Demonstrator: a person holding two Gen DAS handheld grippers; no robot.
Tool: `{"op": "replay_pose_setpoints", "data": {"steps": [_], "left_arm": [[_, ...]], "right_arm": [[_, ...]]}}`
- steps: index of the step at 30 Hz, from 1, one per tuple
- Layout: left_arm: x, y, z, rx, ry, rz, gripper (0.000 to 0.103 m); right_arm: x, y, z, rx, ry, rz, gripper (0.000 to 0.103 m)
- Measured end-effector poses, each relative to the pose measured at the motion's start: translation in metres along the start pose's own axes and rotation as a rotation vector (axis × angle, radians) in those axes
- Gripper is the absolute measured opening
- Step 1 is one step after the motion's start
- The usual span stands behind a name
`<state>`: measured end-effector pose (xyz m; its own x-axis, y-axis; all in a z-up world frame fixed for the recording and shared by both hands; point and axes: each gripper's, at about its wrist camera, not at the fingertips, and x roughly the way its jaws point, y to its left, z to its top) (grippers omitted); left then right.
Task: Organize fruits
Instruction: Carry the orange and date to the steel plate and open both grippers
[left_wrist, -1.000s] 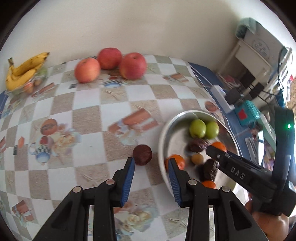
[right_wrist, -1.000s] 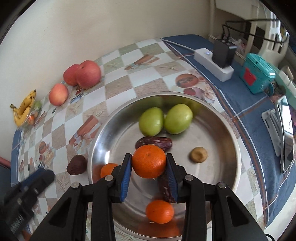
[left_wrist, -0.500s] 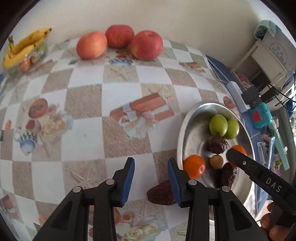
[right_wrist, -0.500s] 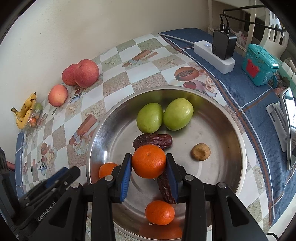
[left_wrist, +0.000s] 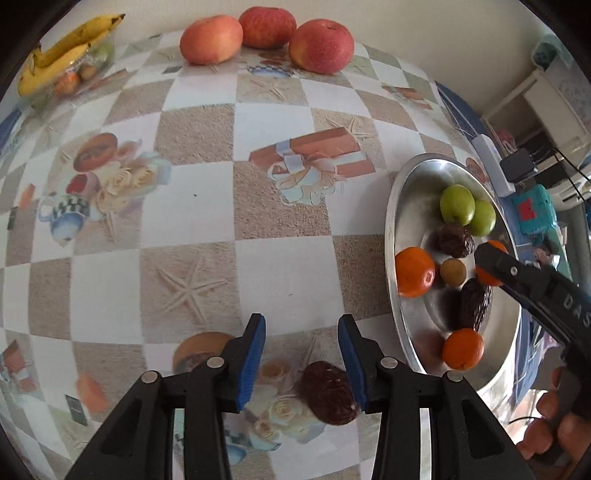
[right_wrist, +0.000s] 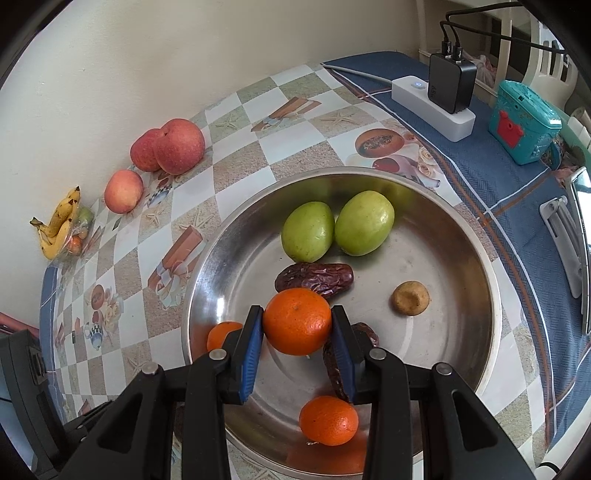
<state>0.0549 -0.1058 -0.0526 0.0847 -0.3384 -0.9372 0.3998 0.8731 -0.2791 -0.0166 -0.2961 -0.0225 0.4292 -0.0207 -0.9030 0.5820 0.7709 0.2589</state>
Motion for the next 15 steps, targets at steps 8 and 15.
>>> {"op": "replay_pose_setpoints", "data": {"steps": [8,15], "left_arm": [[0.007,-0.005,-0.019,0.020,0.061,0.009,0.064],[0.006,-0.019,-0.027,0.068,0.071,-0.019,0.034]], "right_arm": [[-0.004,0.004,-0.001,-0.004,-0.005,0.022,0.038],[-0.005,0.001,0.000,0.004,-0.005,0.025,0.038]]}}
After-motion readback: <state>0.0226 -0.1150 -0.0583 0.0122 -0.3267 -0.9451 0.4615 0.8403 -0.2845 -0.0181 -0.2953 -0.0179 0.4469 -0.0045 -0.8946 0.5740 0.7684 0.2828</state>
